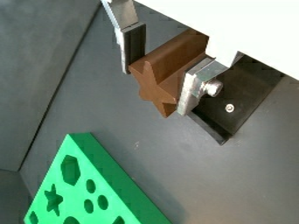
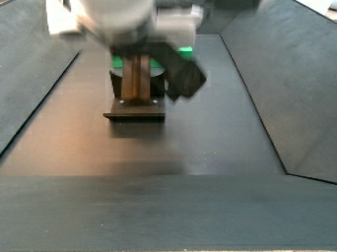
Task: Pick up the star object. Move up. Place the star object on the fixture. Regrasp the star object. Move to above the board. Insert the star object.
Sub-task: Place the star object on the fixture.
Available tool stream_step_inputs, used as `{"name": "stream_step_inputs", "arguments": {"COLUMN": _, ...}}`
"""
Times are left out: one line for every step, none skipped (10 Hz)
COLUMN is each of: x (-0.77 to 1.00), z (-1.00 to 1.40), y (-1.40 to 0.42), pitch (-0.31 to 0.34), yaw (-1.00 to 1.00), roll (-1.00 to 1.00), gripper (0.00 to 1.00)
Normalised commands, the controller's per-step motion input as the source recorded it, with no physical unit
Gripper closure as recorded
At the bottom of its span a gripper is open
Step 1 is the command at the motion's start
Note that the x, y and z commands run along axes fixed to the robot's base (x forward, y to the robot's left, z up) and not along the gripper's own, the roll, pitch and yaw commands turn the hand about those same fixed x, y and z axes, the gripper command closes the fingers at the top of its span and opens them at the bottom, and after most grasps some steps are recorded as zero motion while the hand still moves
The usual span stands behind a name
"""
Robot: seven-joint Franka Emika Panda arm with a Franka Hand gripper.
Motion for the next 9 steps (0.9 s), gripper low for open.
{"name": "stream_step_inputs", "arguments": {"x": 0.17, "z": -1.00, "y": 0.14, "pitch": 0.061, "yaw": -0.19, "roll": -0.24, "gripper": 1.00}}
{"name": "stream_step_inputs", "arguments": {"x": 0.17, "z": -1.00, "y": 0.13, "pitch": 0.039, "yaw": -0.18, "roll": -0.19, "gripper": 1.00}}
{"name": "stream_step_inputs", "arguments": {"x": 0.12, "z": -0.67, "y": 0.12, "pitch": -0.009, "yaw": -0.16, "roll": -0.12, "gripper": 1.00}}
{"name": "stream_step_inputs", "arguments": {"x": 0.10, "z": -0.65, "y": 0.14, "pitch": -0.024, "yaw": -0.16, "roll": -0.10, "gripper": 1.00}}
{"name": "stream_step_inputs", "arguments": {"x": 0.10, "z": -0.65, "y": 0.14, "pitch": -0.024, "yaw": -0.16, "roll": -0.10, "gripper": 1.00}}
{"name": "stream_step_inputs", "arguments": {"x": 0.09, "z": -0.64, "y": 0.16, "pitch": -0.039, "yaw": -0.15, "roll": -0.09, "gripper": 1.00}}
{"name": "stream_step_inputs", "arguments": {"x": 0.09, "z": -0.64, "y": 0.16, "pitch": -0.039, "yaw": -0.14, "roll": -0.09, "gripper": 1.00}}
{"name": "stream_step_inputs", "arguments": {"x": 0.09, "z": -0.64, "y": 0.15, "pitch": -0.036, "yaw": -0.13, "roll": -0.09, "gripper": 1.00}}
{"name": "stream_step_inputs", "arguments": {"x": 0.08, "z": -0.65, "y": 0.14, "pitch": -0.030, "yaw": -0.11, "roll": -0.09, "gripper": 1.00}}
